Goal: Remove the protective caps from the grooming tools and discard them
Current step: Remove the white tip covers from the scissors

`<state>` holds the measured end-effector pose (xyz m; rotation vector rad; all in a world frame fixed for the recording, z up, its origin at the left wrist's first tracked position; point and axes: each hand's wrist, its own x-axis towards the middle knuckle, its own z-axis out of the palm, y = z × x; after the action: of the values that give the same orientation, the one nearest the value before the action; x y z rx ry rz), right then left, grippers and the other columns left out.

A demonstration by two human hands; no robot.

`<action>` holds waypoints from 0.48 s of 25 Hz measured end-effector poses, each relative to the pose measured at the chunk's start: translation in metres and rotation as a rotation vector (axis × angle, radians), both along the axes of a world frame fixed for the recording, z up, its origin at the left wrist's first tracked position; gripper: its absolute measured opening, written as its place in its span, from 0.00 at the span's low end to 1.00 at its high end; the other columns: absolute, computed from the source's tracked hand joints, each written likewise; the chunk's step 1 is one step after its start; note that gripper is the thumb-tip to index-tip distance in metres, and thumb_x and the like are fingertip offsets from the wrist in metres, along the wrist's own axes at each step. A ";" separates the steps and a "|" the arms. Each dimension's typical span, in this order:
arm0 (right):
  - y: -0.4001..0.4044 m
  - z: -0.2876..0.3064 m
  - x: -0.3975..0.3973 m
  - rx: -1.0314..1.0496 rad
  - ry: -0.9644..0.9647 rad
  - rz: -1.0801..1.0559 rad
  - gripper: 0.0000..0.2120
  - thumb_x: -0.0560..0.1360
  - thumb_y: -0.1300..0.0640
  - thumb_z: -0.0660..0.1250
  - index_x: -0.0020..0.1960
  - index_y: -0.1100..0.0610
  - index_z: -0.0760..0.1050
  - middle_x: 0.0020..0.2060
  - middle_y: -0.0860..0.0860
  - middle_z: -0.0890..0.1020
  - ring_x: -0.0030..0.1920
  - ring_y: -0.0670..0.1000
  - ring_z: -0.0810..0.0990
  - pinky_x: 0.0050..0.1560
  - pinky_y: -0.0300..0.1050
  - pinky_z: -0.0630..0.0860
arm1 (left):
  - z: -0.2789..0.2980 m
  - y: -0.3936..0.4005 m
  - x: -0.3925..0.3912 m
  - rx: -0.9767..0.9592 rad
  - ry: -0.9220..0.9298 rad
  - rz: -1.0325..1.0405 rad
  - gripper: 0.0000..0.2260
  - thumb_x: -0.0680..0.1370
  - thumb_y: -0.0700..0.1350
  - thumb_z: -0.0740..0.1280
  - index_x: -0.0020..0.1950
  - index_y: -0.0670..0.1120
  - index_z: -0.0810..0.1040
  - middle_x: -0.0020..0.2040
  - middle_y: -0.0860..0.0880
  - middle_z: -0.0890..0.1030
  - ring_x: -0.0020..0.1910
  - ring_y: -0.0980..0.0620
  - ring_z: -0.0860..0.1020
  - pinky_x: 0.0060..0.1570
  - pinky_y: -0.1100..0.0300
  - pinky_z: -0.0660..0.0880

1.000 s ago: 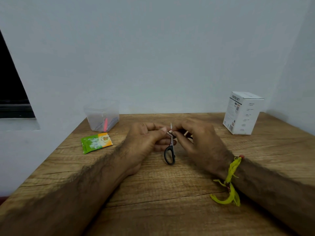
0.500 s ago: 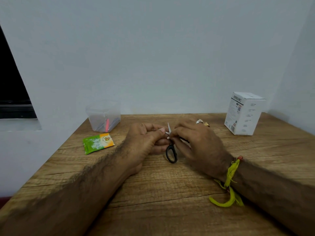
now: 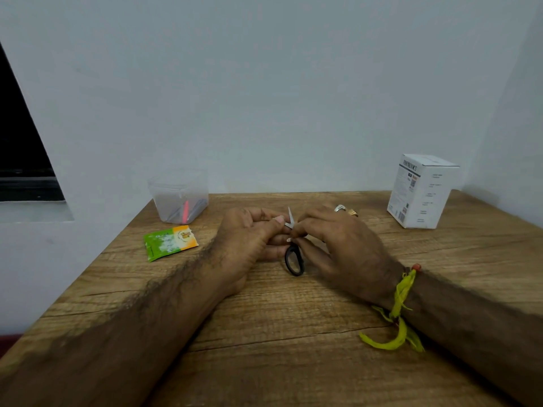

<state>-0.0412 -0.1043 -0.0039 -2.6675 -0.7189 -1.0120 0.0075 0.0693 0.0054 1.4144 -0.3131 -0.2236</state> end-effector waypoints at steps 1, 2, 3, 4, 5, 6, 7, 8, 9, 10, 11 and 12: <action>-0.001 0.000 0.000 0.001 -0.001 -0.016 0.09 0.78 0.54 0.64 0.50 0.54 0.81 0.46 0.46 0.81 0.47 0.51 0.79 0.45 0.52 0.76 | 0.000 0.000 0.000 -0.002 0.005 -0.001 0.07 0.80 0.37 0.68 0.55 0.35 0.80 0.44 0.39 0.86 0.37 0.50 0.85 0.35 0.59 0.83; -0.001 0.000 0.000 0.010 -0.003 -0.028 0.09 0.78 0.53 0.64 0.49 0.54 0.82 0.46 0.46 0.81 0.47 0.51 0.79 0.45 0.53 0.76 | 0.000 0.001 0.000 -0.004 0.008 -0.001 0.07 0.80 0.37 0.68 0.55 0.35 0.80 0.44 0.39 0.86 0.38 0.49 0.85 0.35 0.59 0.83; 0.000 0.000 0.001 0.019 -0.002 -0.027 0.08 0.78 0.54 0.64 0.49 0.54 0.82 0.46 0.46 0.81 0.47 0.50 0.78 0.46 0.53 0.76 | 0.001 0.001 0.000 -0.007 0.009 0.003 0.07 0.80 0.36 0.68 0.55 0.35 0.80 0.44 0.38 0.86 0.38 0.49 0.85 0.34 0.59 0.82; 0.000 0.000 0.002 0.020 0.008 -0.019 0.07 0.78 0.54 0.65 0.50 0.54 0.82 0.46 0.46 0.81 0.47 0.50 0.78 0.46 0.52 0.76 | 0.000 0.001 0.000 -0.010 0.009 0.008 0.07 0.80 0.36 0.68 0.55 0.34 0.80 0.43 0.39 0.86 0.37 0.50 0.85 0.34 0.60 0.82; -0.001 0.000 0.001 0.014 0.022 -0.015 0.07 0.78 0.55 0.65 0.50 0.54 0.81 0.46 0.46 0.81 0.48 0.50 0.78 0.47 0.51 0.76 | 0.000 0.000 0.000 -0.010 0.007 0.012 0.07 0.80 0.36 0.68 0.55 0.34 0.80 0.43 0.39 0.86 0.36 0.50 0.85 0.33 0.60 0.82; -0.002 0.001 0.000 0.001 0.033 -0.019 0.07 0.78 0.55 0.65 0.50 0.53 0.81 0.47 0.46 0.81 0.49 0.50 0.78 0.47 0.51 0.75 | 0.000 -0.001 0.000 -0.009 0.005 0.015 0.07 0.80 0.36 0.68 0.55 0.34 0.80 0.42 0.39 0.86 0.36 0.51 0.85 0.33 0.60 0.82; -0.003 0.001 -0.001 -0.012 0.034 -0.031 0.07 0.78 0.54 0.65 0.50 0.53 0.81 0.47 0.46 0.81 0.49 0.50 0.78 0.48 0.51 0.75 | 0.000 -0.001 -0.001 -0.008 0.004 0.017 0.07 0.80 0.36 0.68 0.55 0.35 0.80 0.43 0.39 0.86 0.37 0.50 0.85 0.34 0.60 0.82; -0.003 0.002 -0.001 -0.018 0.030 -0.043 0.07 0.78 0.54 0.65 0.50 0.53 0.82 0.46 0.46 0.81 0.49 0.51 0.78 0.48 0.50 0.75 | 0.000 -0.001 0.000 -0.009 0.002 0.020 0.07 0.80 0.36 0.68 0.55 0.35 0.80 0.44 0.38 0.86 0.37 0.50 0.85 0.34 0.59 0.83; -0.004 0.002 -0.001 -0.019 0.031 -0.046 0.08 0.78 0.53 0.65 0.50 0.52 0.82 0.46 0.46 0.81 0.49 0.51 0.78 0.49 0.50 0.75 | 0.000 0.000 0.000 -0.014 -0.002 0.025 0.07 0.80 0.36 0.68 0.55 0.34 0.80 0.44 0.38 0.86 0.38 0.50 0.85 0.35 0.59 0.83; -0.005 0.002 -0.002 -0.013 0.040 -0.044 0.08 0.78 0.53 0.65 0.50 0.53 0.82 0.46 0.45 0.81 0.49 0.51 0.79 0.49 0.50 0.75 | 0.000 0.000 0.001 -0.019 -0.004 0.029 0.07 0.80 0.36 0.68 0.55 0.34 0.80 0.45 0.38 0.86 0.37 0.50 0.85 0.35 0.58 0.83; -0.006 0.003 -0.003 0.003 0.051 -0.037 0.08 0.78 0.53 0.64 0.50 0.53 0.82 0.46 0.45 0.81 0.49 0.50 0.78 0.49 0.51 0.75 | 0.000 -0.001 0.001 -0.024 -0.005 0.032 0.07 0.80 0.36 0.68 0.55 0.34 0.80 0.45 0.38 0.86 0.37 0.50 0.85 0.35 0.59 0.83; -0.005 0.003 -0.003 0.032 0.055 -0.027 0.08 0.78 0.52 0.65 0.50 0.53 0.82 0.45 0.45 0.81 0.48 0.50 0.78 0.48 0.51 0.75 | 0.000 -0.001 0.000 -0.029 -0.006 0.038 0.07 0.80 0.36 0.67 0.55 0.34 0.80 0.44 0.38 0.86 0.37 0.50 0.85 0.35 0.59 0.83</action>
<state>-0.0446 -0.1094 -0.0008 -2.6733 -0.6528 -0.9447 0.0078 0.0686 0.0051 1.3912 -0.2930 -0.1833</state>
